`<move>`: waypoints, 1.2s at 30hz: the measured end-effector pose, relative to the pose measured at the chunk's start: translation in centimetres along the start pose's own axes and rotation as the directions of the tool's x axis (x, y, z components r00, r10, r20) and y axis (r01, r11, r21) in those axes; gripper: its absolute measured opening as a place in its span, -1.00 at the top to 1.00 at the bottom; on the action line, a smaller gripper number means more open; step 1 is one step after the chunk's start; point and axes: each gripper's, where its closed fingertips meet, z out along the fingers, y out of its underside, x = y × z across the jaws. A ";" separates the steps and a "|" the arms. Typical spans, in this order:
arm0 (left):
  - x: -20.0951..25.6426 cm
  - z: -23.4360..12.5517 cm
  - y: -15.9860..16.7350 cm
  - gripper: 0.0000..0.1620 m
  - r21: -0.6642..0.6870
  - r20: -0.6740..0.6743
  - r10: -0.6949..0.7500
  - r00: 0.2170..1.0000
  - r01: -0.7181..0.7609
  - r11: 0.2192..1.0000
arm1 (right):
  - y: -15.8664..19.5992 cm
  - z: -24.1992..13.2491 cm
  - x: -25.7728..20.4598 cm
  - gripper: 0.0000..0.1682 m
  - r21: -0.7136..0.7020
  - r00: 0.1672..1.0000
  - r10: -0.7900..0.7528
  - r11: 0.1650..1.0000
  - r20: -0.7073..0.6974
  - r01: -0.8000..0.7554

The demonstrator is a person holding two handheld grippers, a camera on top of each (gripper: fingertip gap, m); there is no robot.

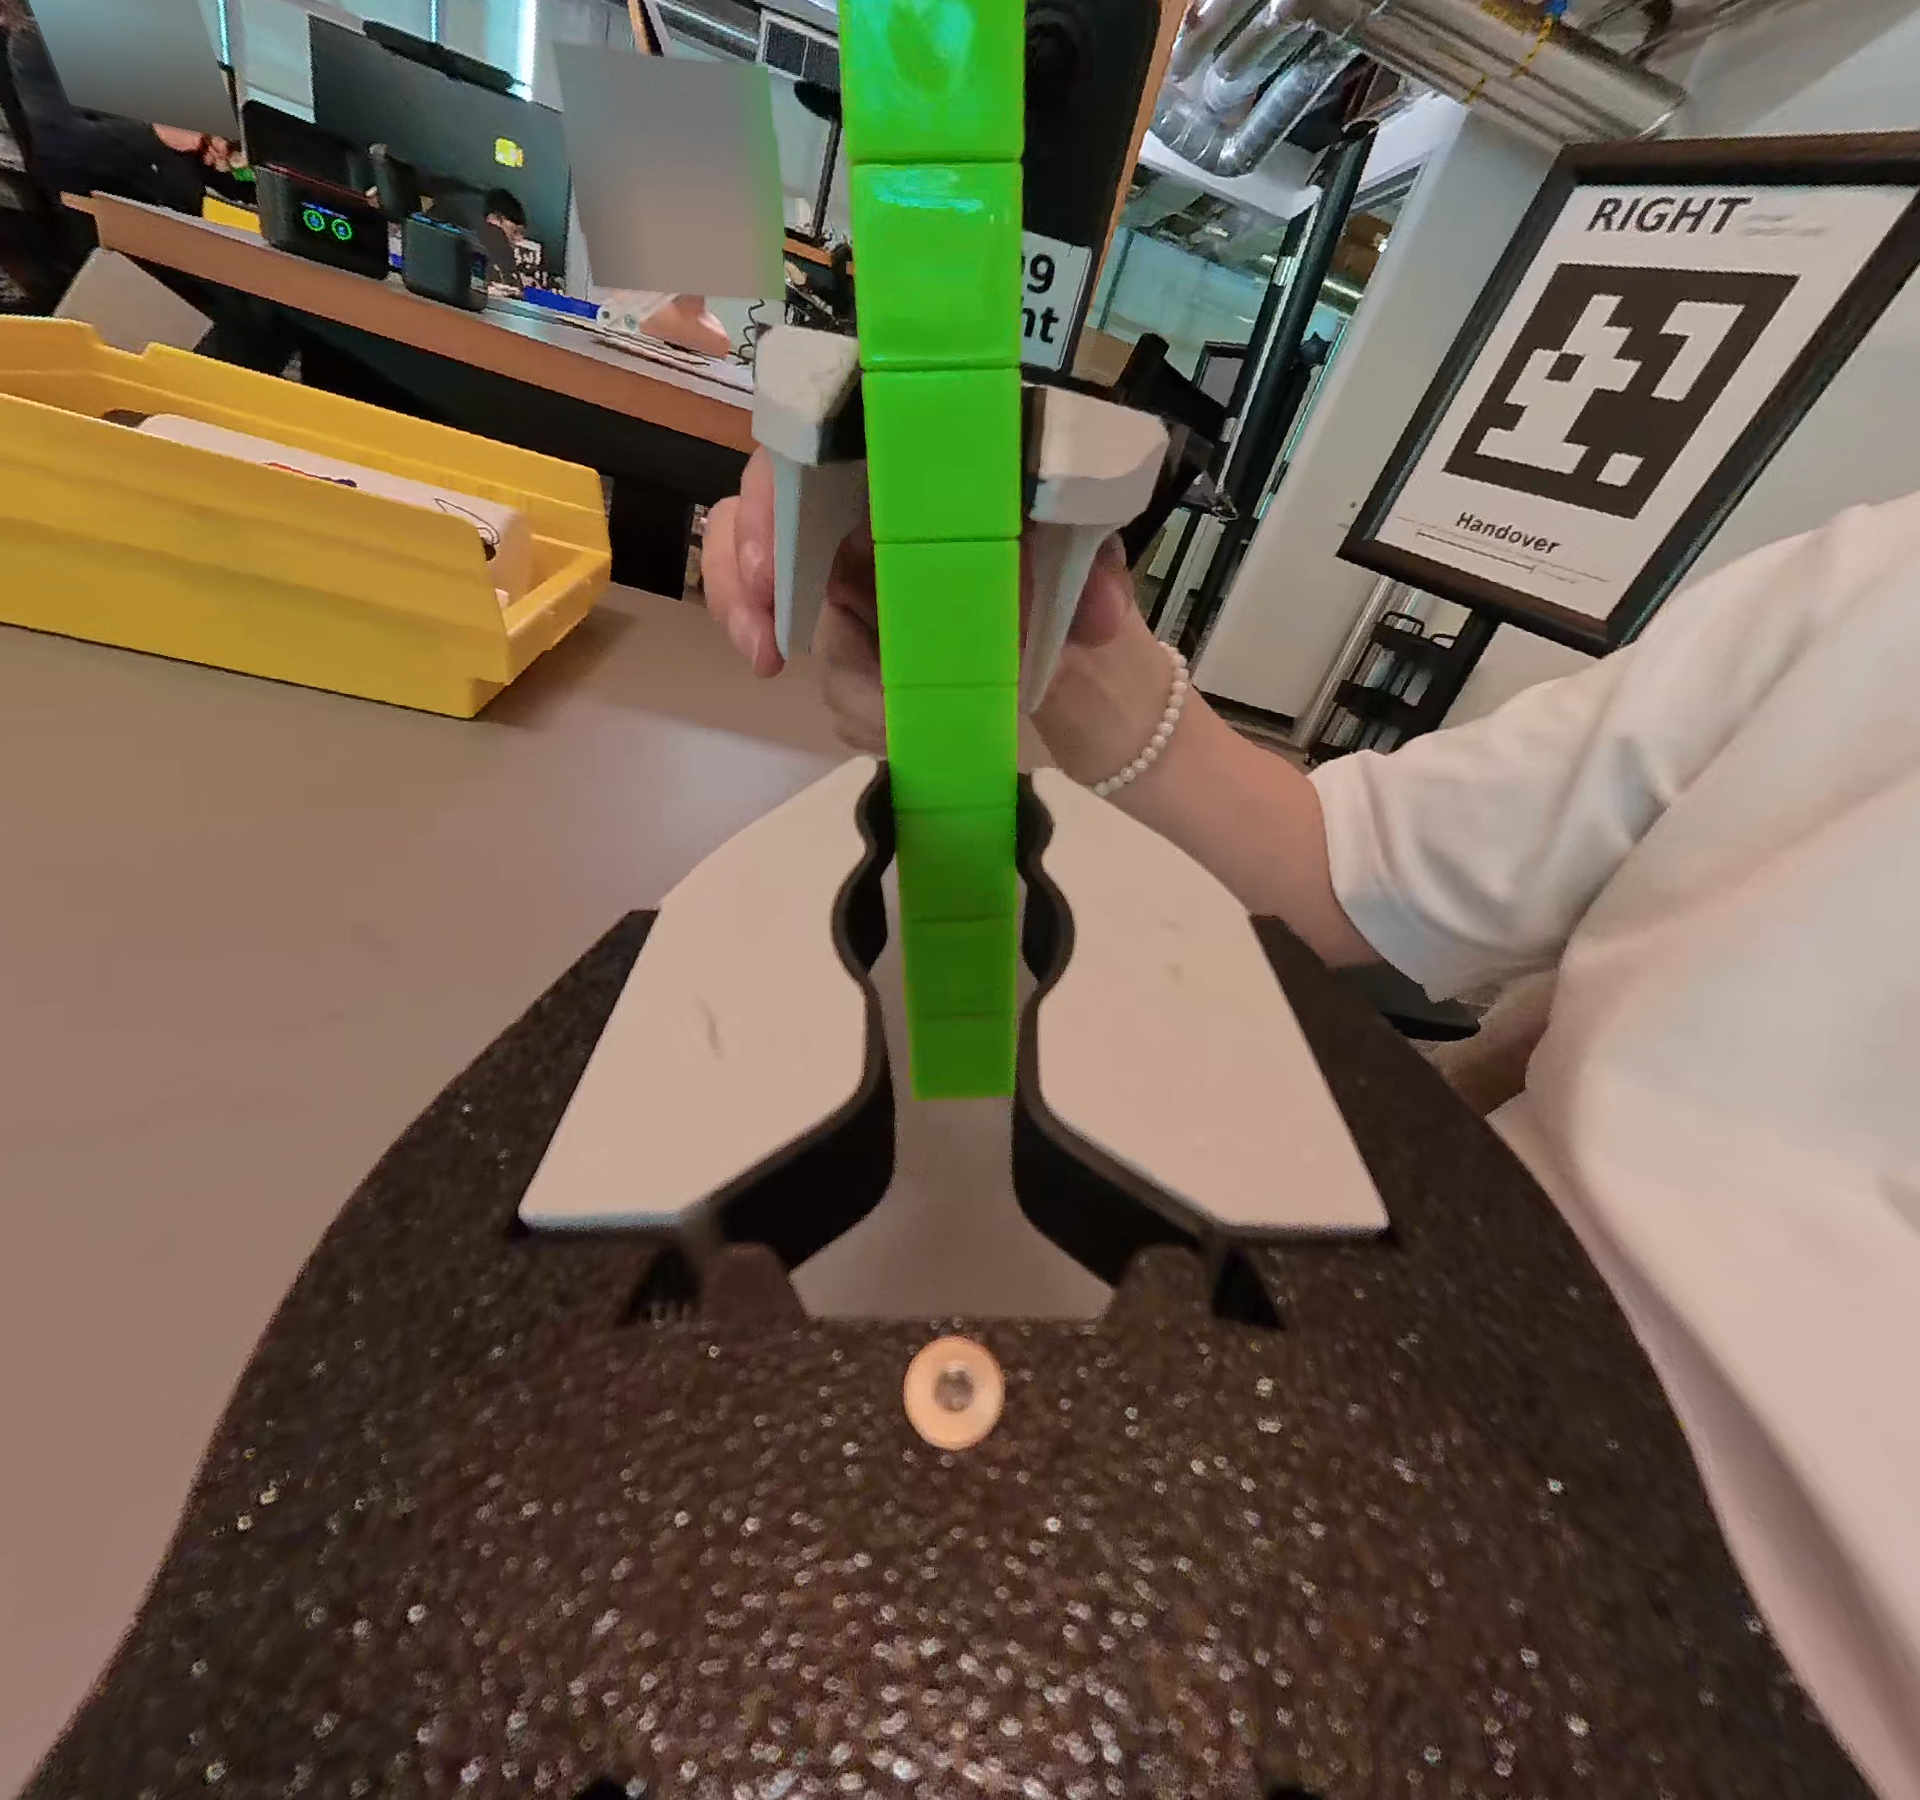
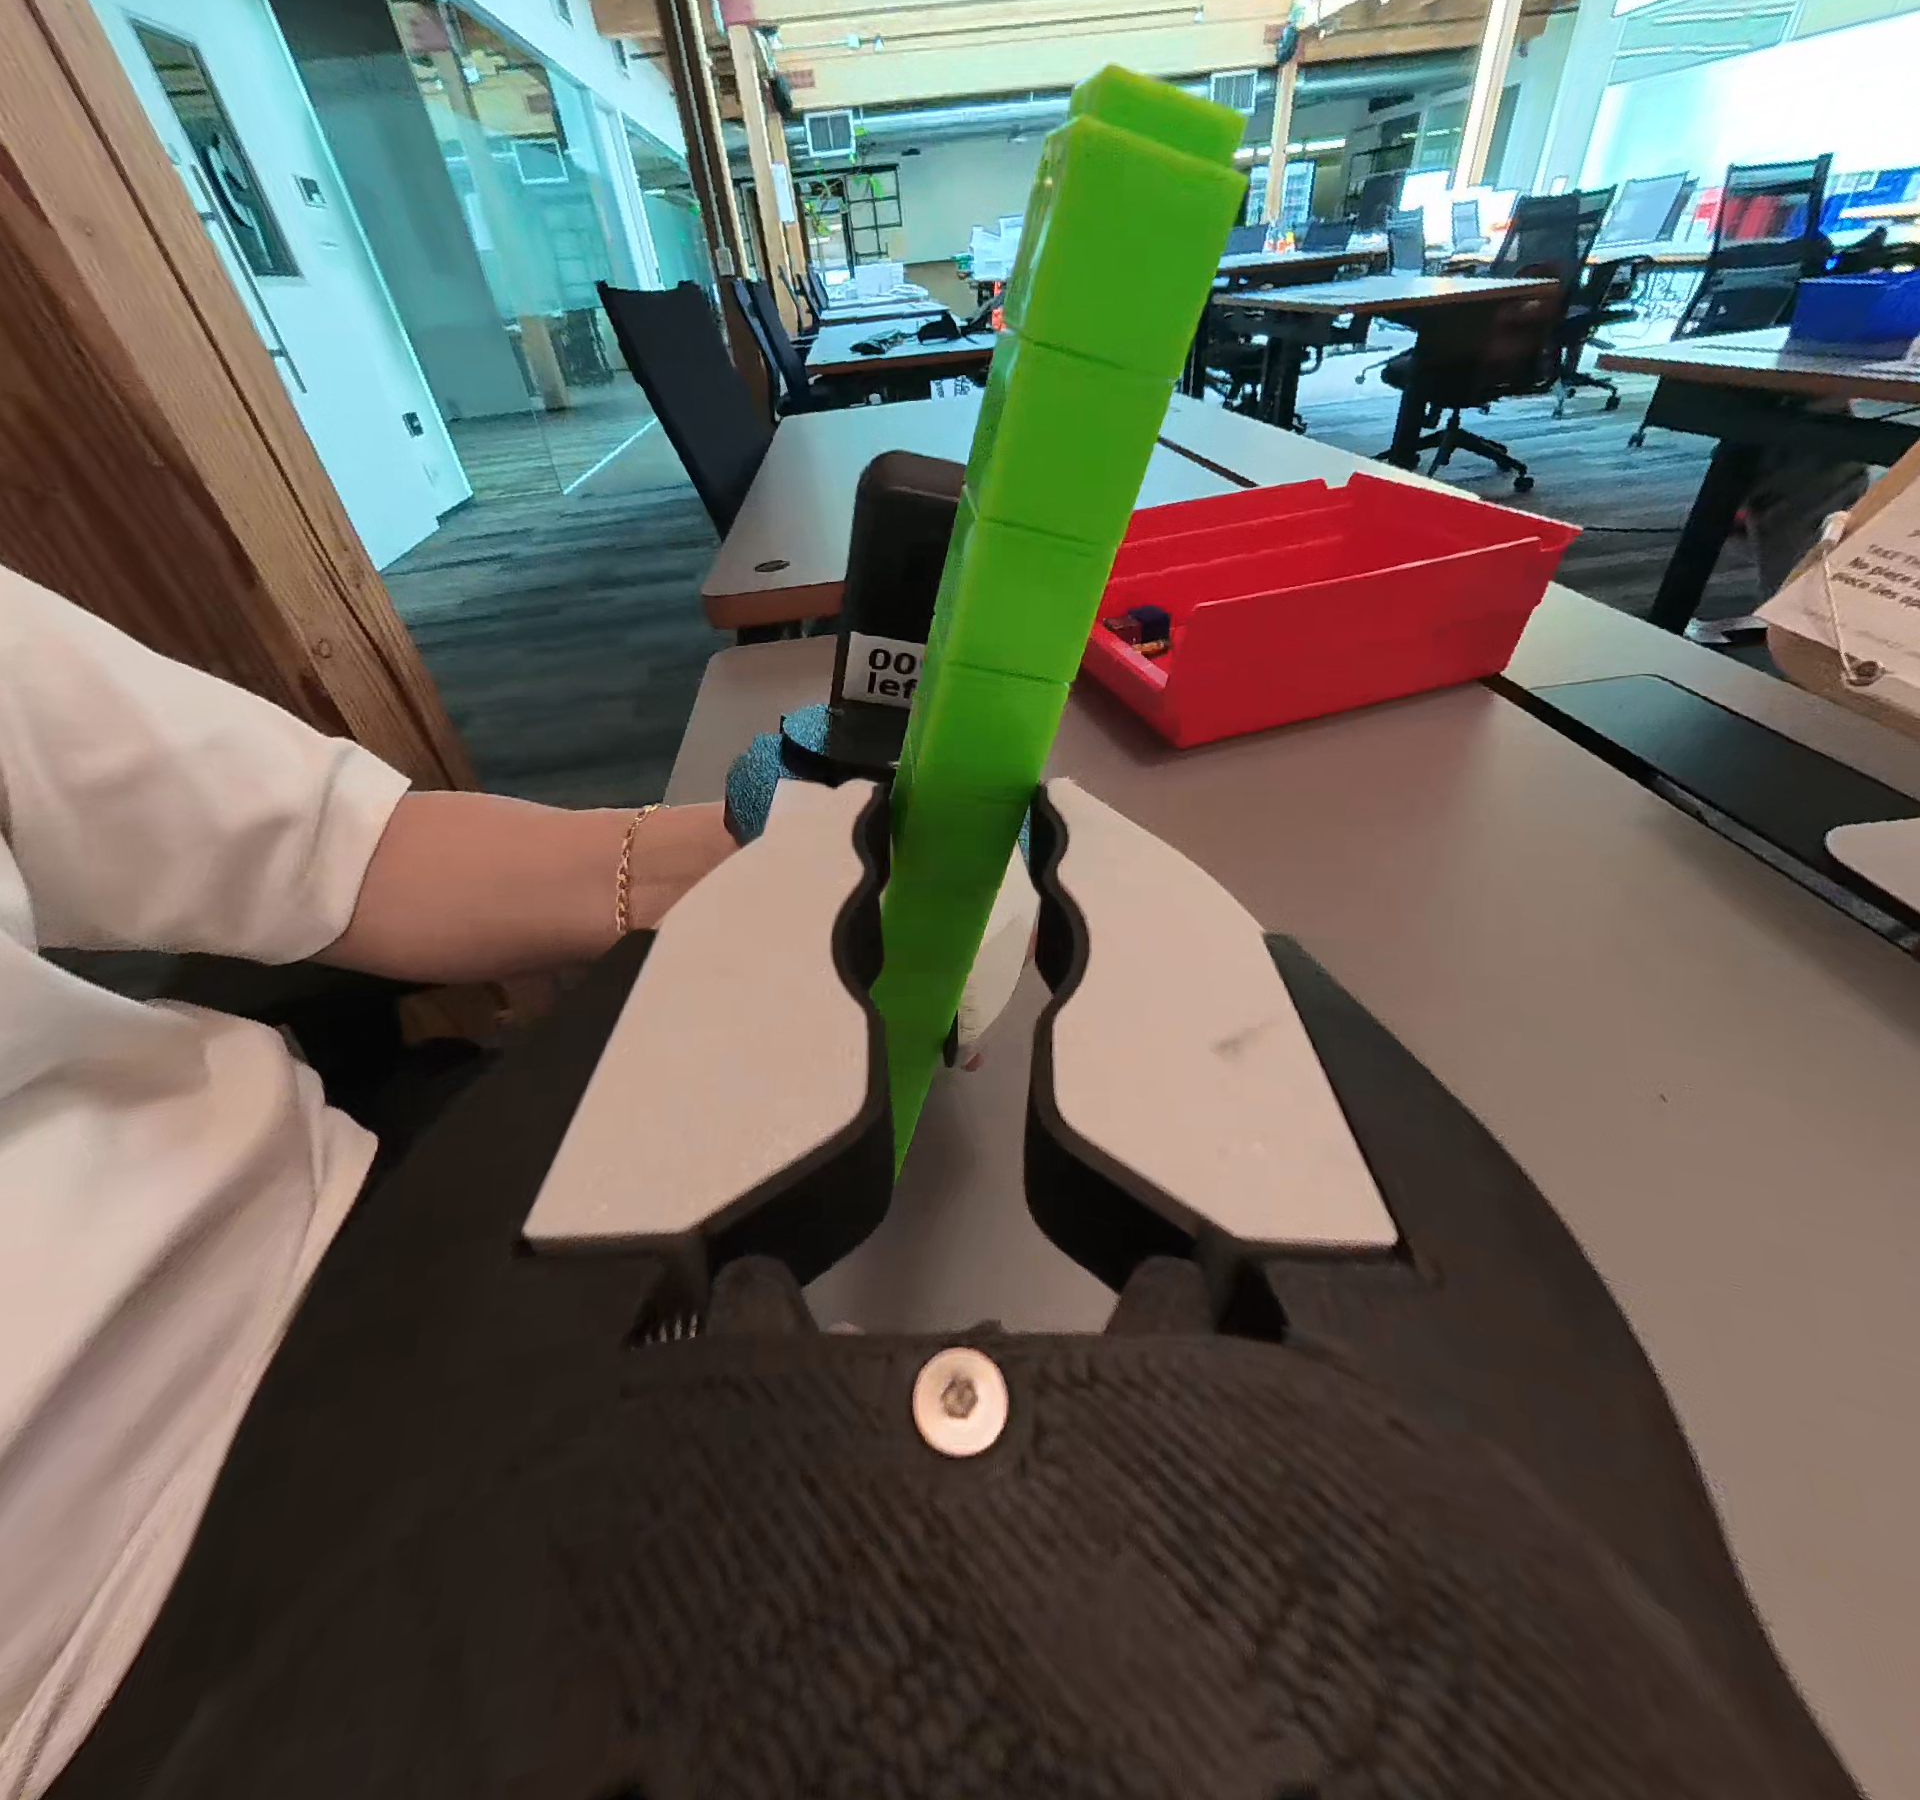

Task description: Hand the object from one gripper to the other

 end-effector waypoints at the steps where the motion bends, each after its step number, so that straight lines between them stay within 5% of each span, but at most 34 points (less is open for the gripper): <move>1: 0.0 0.0 0.0 0.74 0.003 -0.003 -0.003 1.000 0.003 1.000 | -0.1 0.1 -0.1 0.71 0.009 1.000 0.001 1.000 0.010 -0.001; 4: -1.1 0.0 -0.1 0.72 0.007 0.092 0.022 0.996 -0.023 1.000 | -0.2 0.4 0.3 0.74 0.015 1.000 0.009 1.000 -0.001 -0.009; 9: -4.7 -1.8 -0.3 0.28 -0.109 0.392 0.204 0.897 -0.175 0.978 | -1.8 -2.7 5.0 0.74 0.011 0.955 -0.001 1.000 -0.295 0.004; 13: -5.7 -3.8 -0.2 0.28 -0.263 0.463 0.329 0.823 -0.227 0.938 | -4.4 -11.9 13.2 0.74 -0.120 0.746 -0.056 0.992 -0.663 -0.033; 17: -6.7 -5.1 -0.3 0.34 -0.304 0.506 0.327 0.798 -0.190 0.934 | -5.5 -21.8 21.7 0.74 -0.212 0.519 -0.055 0.946 -0.853 -0.247; 23: -7.3 -6.3 0.0 0.37 -0.318 0.522 0.305 0.796 -0.151 0.936 | -0.6 -27.3 30.2 0.74 -0.080 0.406 0.224 0.789 -0.886 -0.609; 27: -7.8 -7.2 0.2 0.39 -0.332 0.532 0.311 0.787 -0.144 0.932 | 3.4 -28.0 32.6 0.75 -0.179 0.364 0.145 0.670 -0.920 -0.720; 31: -8.0 -7.8 0.4 0.41 -0.334 0.528 0.299 0.795 -0.129 0.934 | 3.7 -26.7 34.4 0.74 -0.292 0.400 0.050 0.602 -0.915 -0.743; 36: -8.6 -8.4 0.9 0.42 -0.335 0.532 0.279 0.799 -0.104 0.936 | 7.5 -27.0 34.8 0.75 -0.404 0.422 -0.018 0.324 -0.907 -0.855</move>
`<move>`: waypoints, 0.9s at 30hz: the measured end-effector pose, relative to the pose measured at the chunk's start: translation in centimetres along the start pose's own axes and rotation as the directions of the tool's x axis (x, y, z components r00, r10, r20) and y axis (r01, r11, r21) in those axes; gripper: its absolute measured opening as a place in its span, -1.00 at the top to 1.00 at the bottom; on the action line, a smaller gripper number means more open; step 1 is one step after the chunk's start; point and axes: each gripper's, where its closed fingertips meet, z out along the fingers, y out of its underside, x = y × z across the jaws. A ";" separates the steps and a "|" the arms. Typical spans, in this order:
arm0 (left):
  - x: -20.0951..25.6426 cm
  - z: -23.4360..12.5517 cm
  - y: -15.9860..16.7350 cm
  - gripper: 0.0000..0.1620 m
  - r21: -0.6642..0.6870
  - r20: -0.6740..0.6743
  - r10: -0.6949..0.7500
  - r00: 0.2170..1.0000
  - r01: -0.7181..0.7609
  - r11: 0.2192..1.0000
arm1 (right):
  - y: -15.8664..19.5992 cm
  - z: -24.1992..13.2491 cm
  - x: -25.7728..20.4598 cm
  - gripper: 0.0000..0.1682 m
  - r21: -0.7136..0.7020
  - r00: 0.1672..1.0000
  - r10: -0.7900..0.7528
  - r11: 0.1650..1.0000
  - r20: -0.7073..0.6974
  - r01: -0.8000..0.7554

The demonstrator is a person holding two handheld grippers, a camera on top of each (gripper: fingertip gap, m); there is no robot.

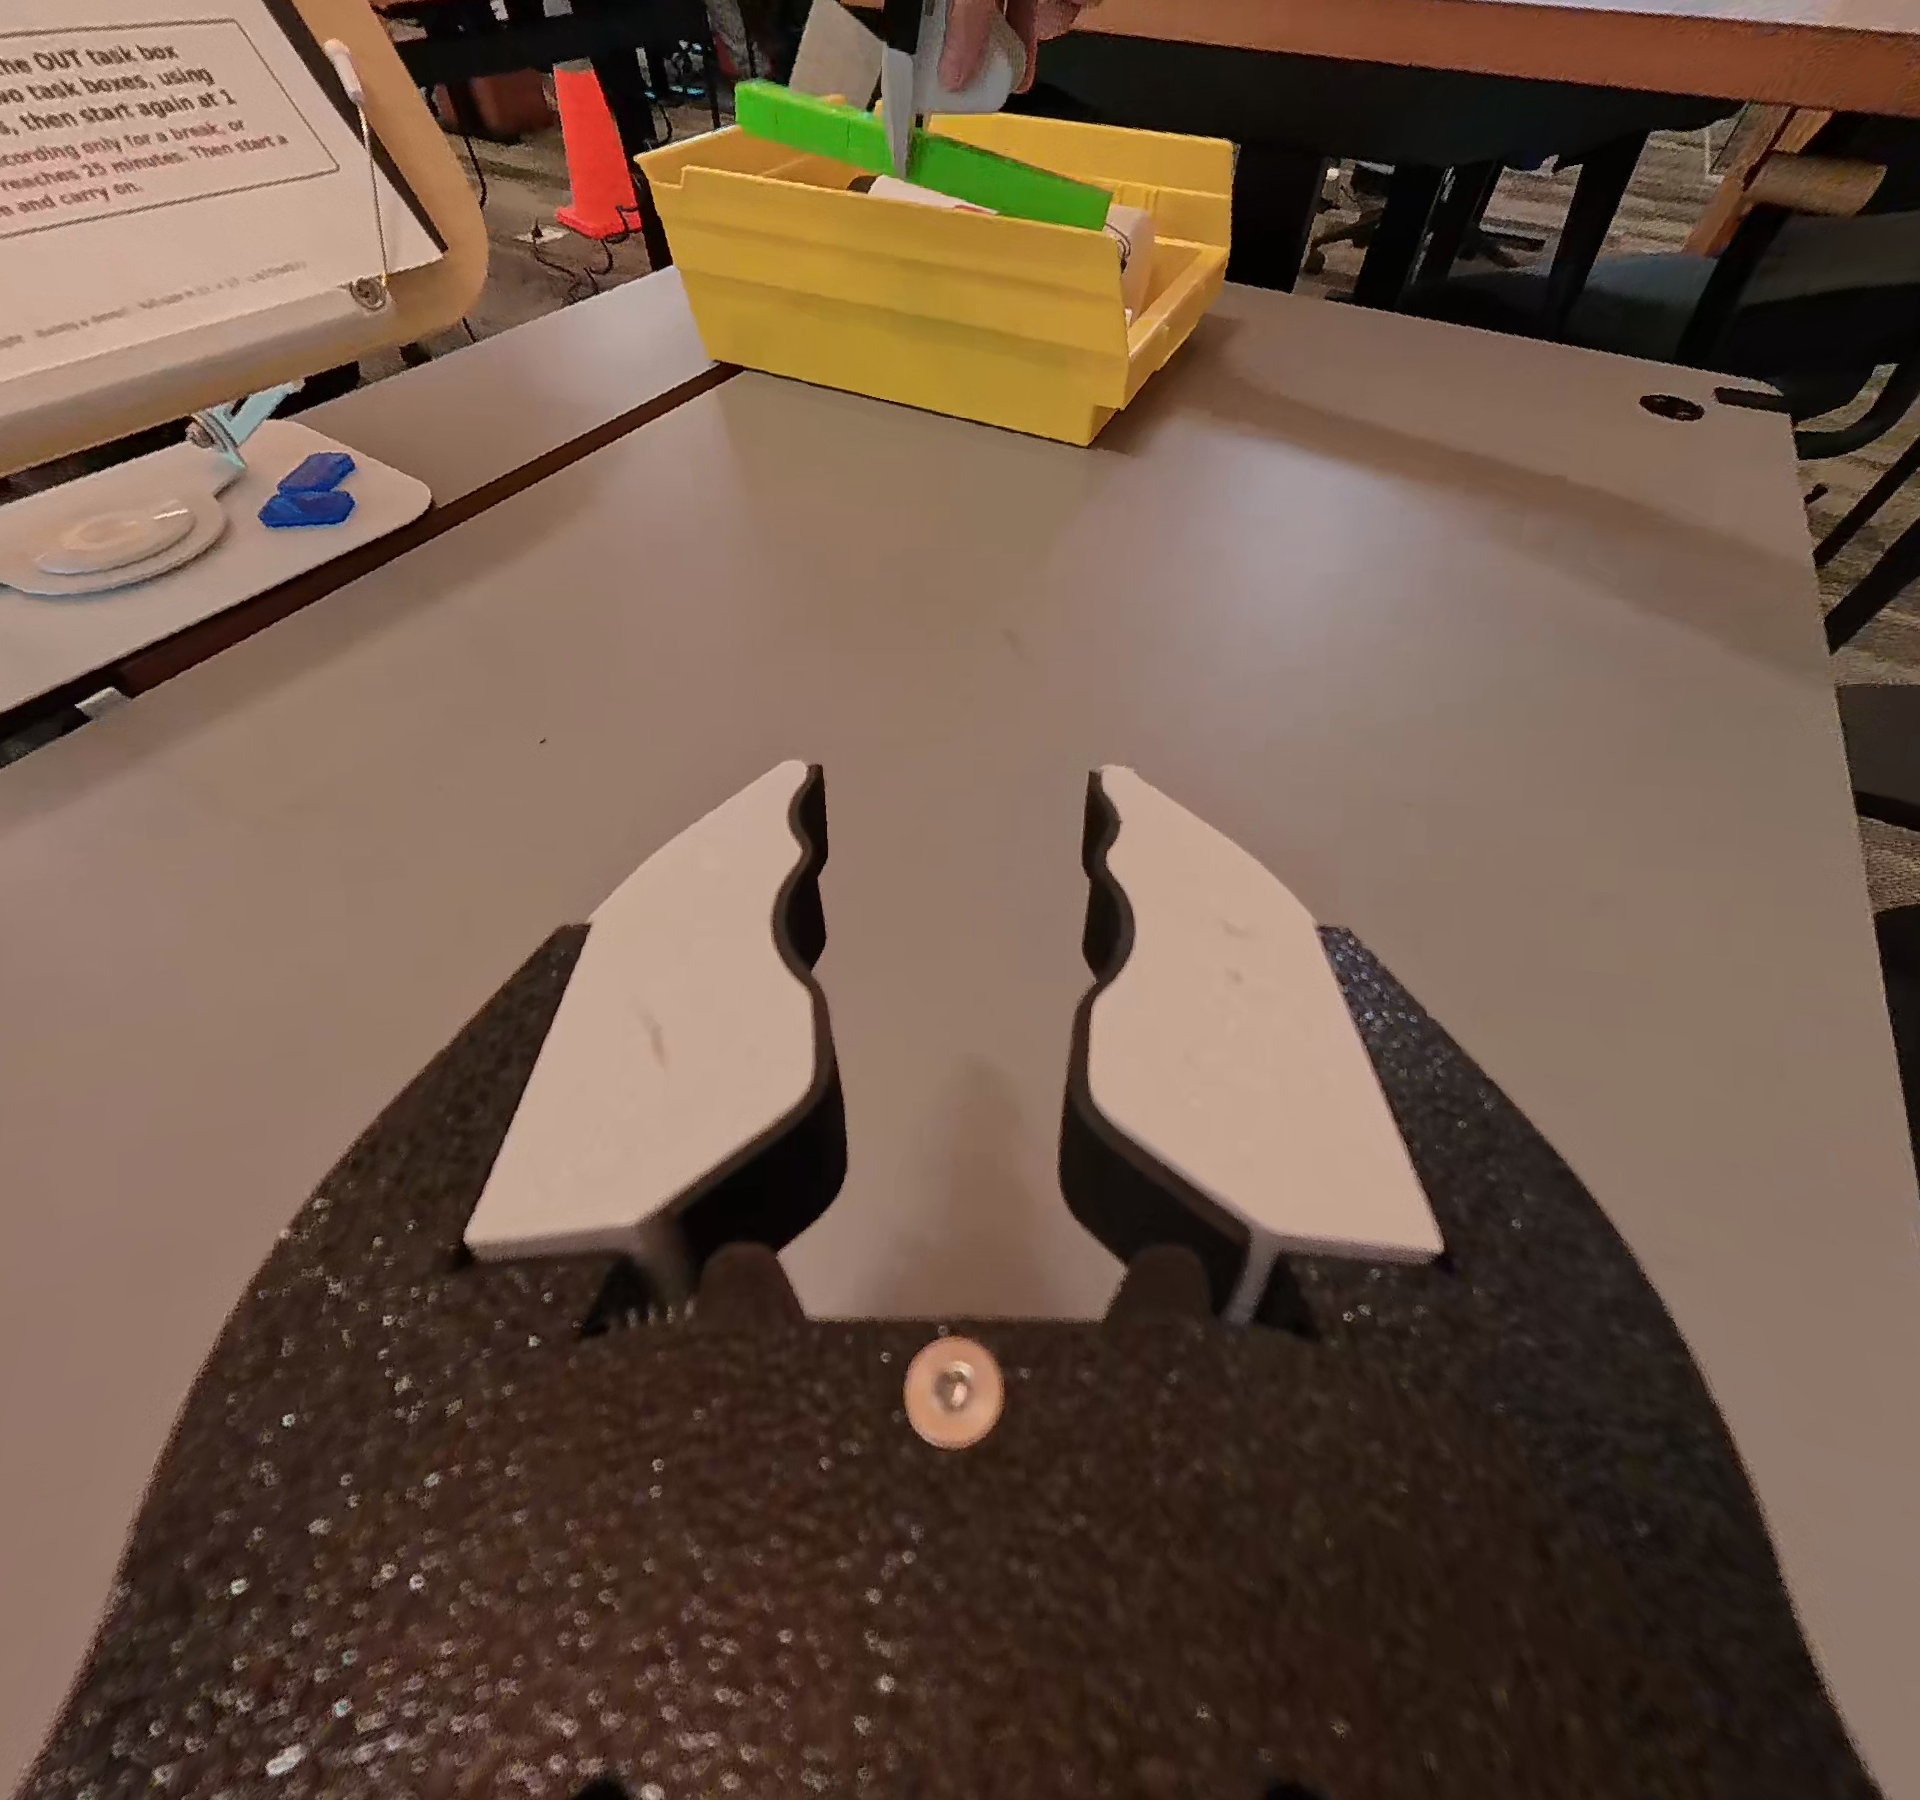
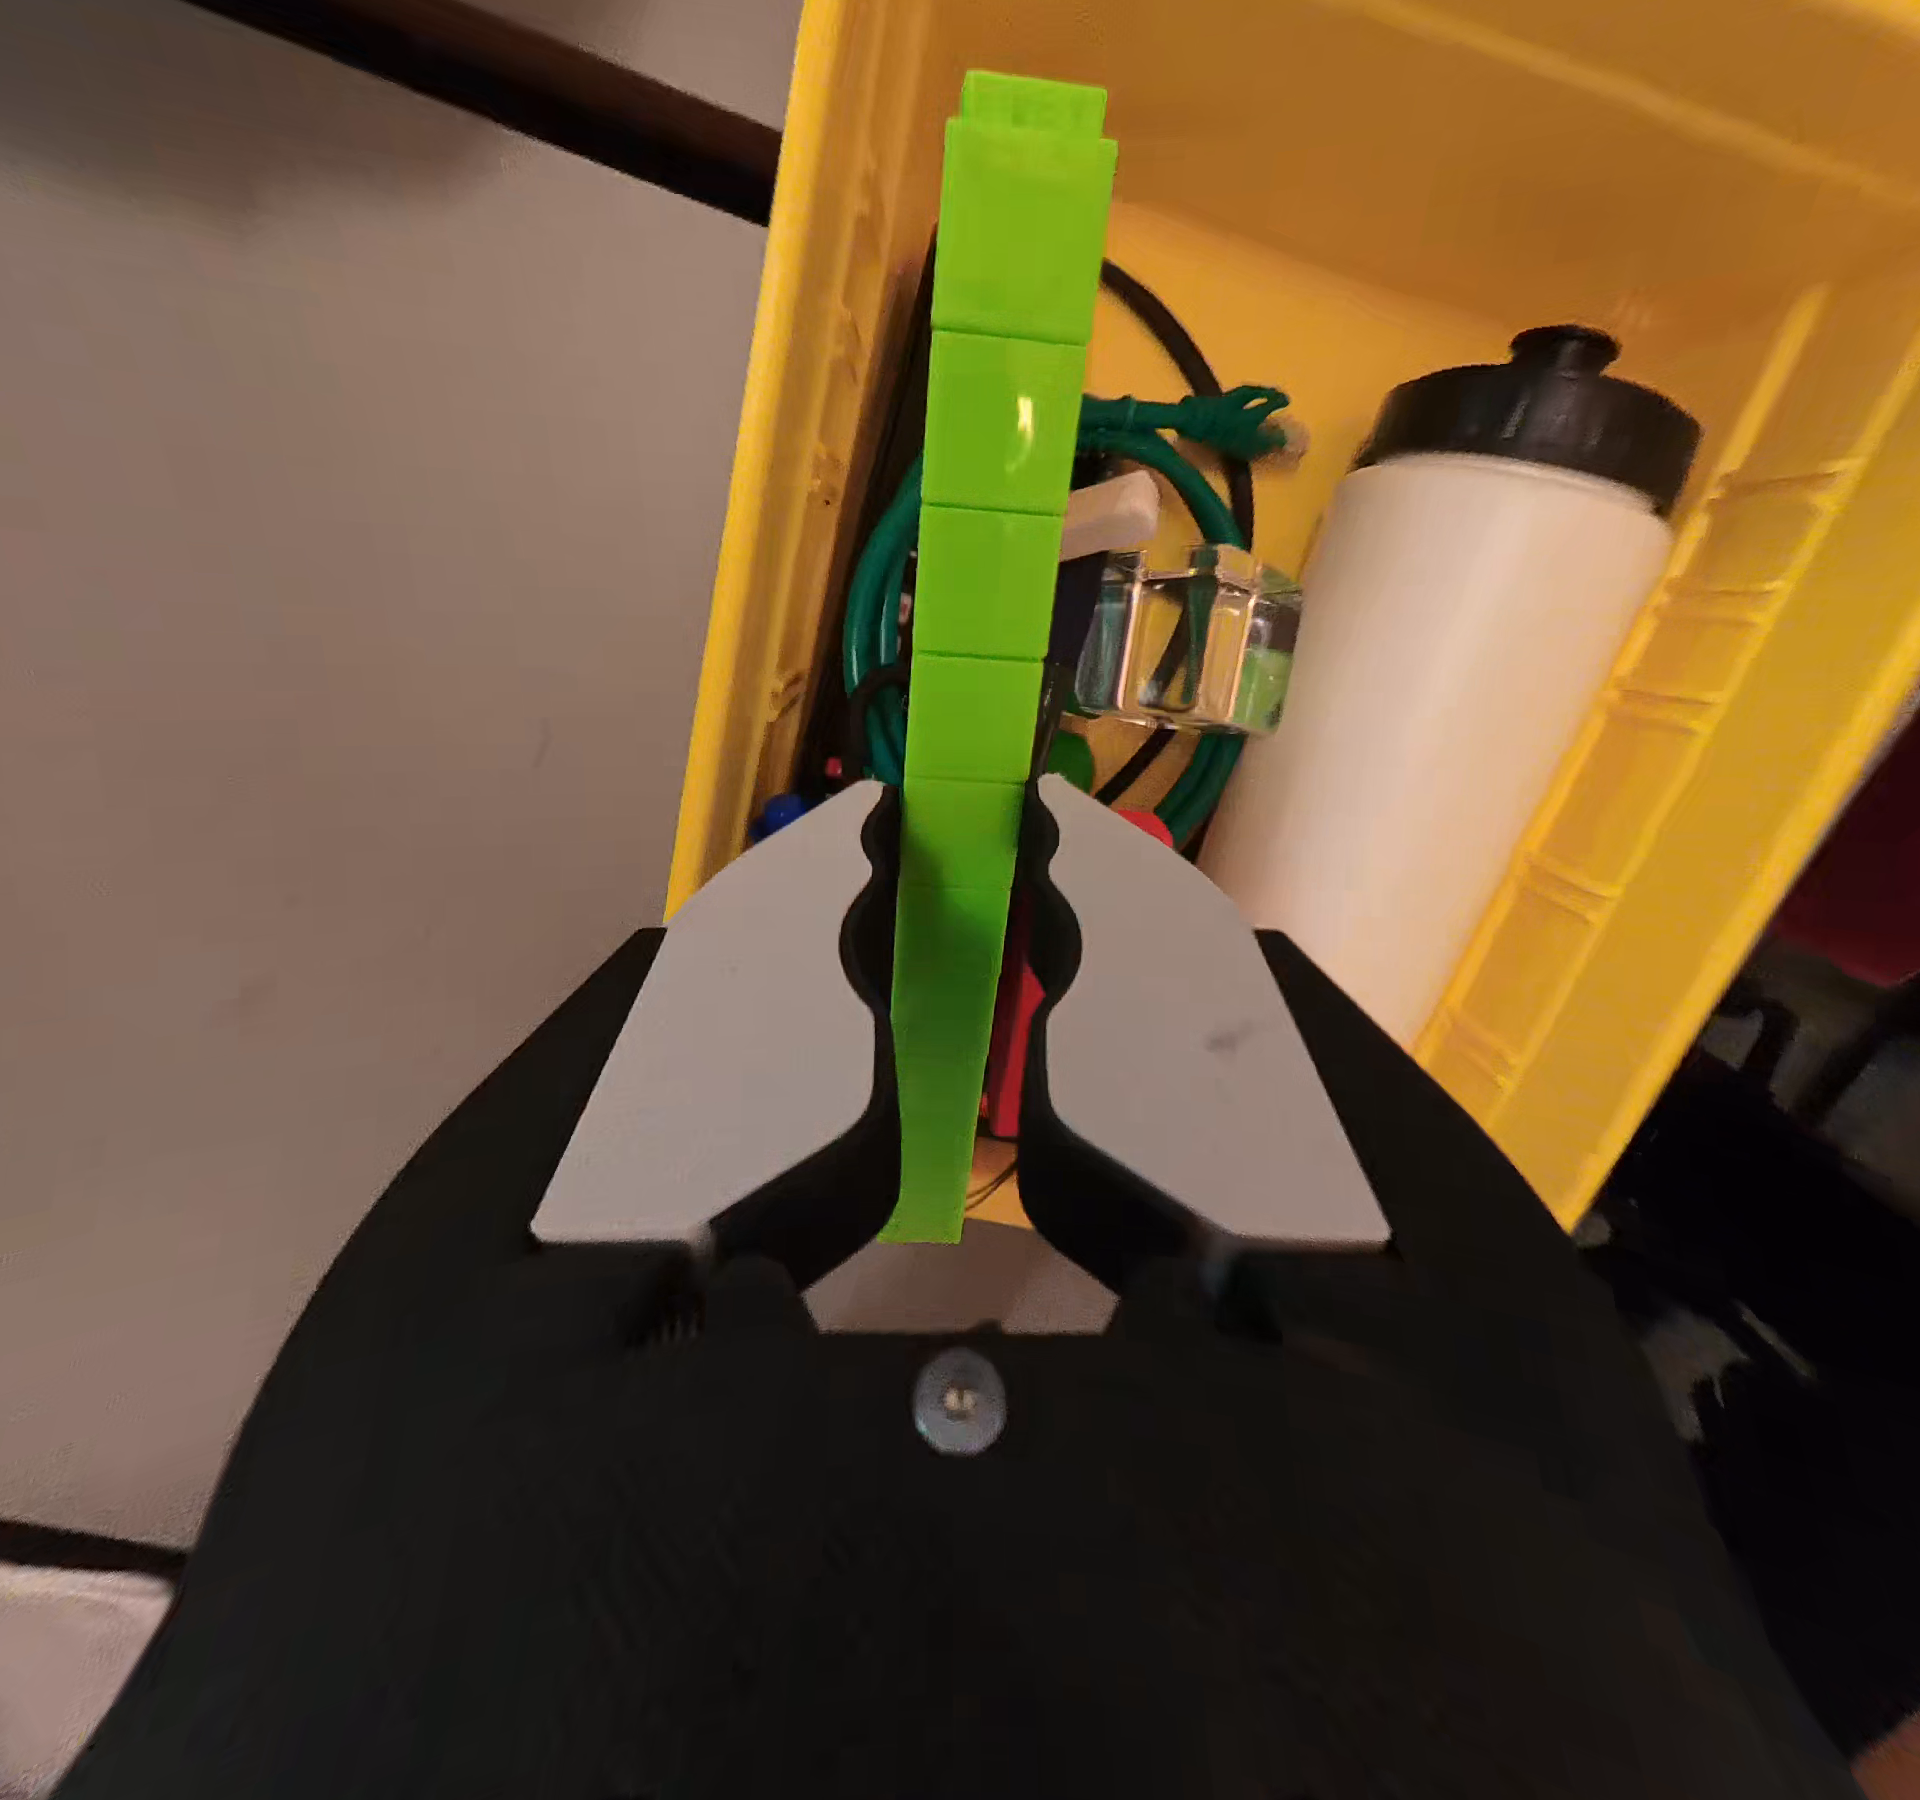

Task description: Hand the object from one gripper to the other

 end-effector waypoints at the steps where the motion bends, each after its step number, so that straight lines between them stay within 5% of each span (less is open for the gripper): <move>1: -0.1 0.0 0.2 0.42 -0.005 -0.001 -0.003 1.000 0.003 1.000 | 0.0 0.7 0.0 0.74 -0.029 1.000 0.004 1.000 0.000 -0.004; 12: -1.4 0.0 1.6 0.45 -0.019 -0.012 -0.066 0.998 0.065 0.998 | -1.1 3.8 0.2 0.73 -0.058 0.996 0.051 0.997 0.068 -0.047; 16: -1.7 0.0 2.0 0.45 -0.022 -0.015 -0.091 0.996 0.091 0.996 | -1.1 2.4 0.7 0.42 -0.037 1.000 0.002 0.999 0.027 -0.001; 22: -3.7 -2.3 -0.1 0.47 0.072 0.084 -0.110 0.990 0.104 0.992 | -3.5 -4.3 -0.8 0.24 0.327 0.988 -0.086 0.937 -0.127 0.124; 27: -8.6 -8.8 -2.6 0.47 0.184 0.340 -0.183 0.922 0.126 0.975 | -0.9 -9.5 -10.1 0.24 0.755 0.977 -0.210 0.647 0.043 0.106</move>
